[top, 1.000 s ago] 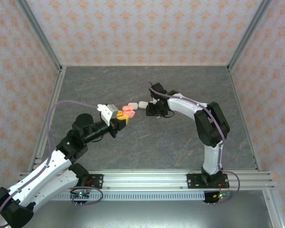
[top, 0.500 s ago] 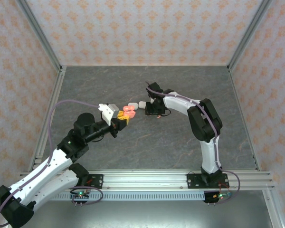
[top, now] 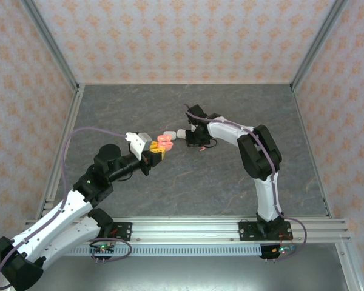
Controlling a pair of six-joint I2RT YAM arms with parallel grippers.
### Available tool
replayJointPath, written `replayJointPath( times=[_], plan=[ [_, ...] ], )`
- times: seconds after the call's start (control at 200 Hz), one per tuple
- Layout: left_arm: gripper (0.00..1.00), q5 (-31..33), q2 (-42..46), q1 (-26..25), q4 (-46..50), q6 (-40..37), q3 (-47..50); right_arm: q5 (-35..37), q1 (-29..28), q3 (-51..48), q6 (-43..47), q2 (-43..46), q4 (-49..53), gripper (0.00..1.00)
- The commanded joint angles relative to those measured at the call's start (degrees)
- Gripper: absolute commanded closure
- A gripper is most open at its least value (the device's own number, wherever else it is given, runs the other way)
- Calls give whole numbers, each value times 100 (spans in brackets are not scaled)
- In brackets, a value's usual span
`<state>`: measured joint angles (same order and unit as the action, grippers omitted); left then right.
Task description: Insert wireless bluetooth earbuds into charging case
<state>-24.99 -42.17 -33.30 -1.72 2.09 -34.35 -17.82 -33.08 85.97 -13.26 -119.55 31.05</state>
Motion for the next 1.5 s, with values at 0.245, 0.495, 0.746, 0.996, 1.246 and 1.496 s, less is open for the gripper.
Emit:
replayJointPath(
  times=[0.245, 0.495, 0.746, 0.996, 1.246, 1.496],
  plan=[
    [100, -11, -166, -19, -169, 149, -147, 200, -23, -493, 318, 1293, -65, 84],
    [100, -152, -568, -27, -525, 322, -194, 95, -26, -1413, 723, 3115, -453, 85],
    [100, -318, -1143, -221, -603, 338, -572, 43, -291, -2163, 1330, 4863, -1159, 85],
    [100, -192, -1592, -577, -628, 148, -880, 203, -816, -2368, 1866, 5750, -1392, 85],
    [100, -181, -1658, -658, -603, 82, -982, 406, -1232, -2405, 2259, 5761, -1299, 85],
    [100, -174, -1618, -654, -626, 81, -953, 247, -1349, -2380, 2327, 5603, -1323, 85]
  ],
)
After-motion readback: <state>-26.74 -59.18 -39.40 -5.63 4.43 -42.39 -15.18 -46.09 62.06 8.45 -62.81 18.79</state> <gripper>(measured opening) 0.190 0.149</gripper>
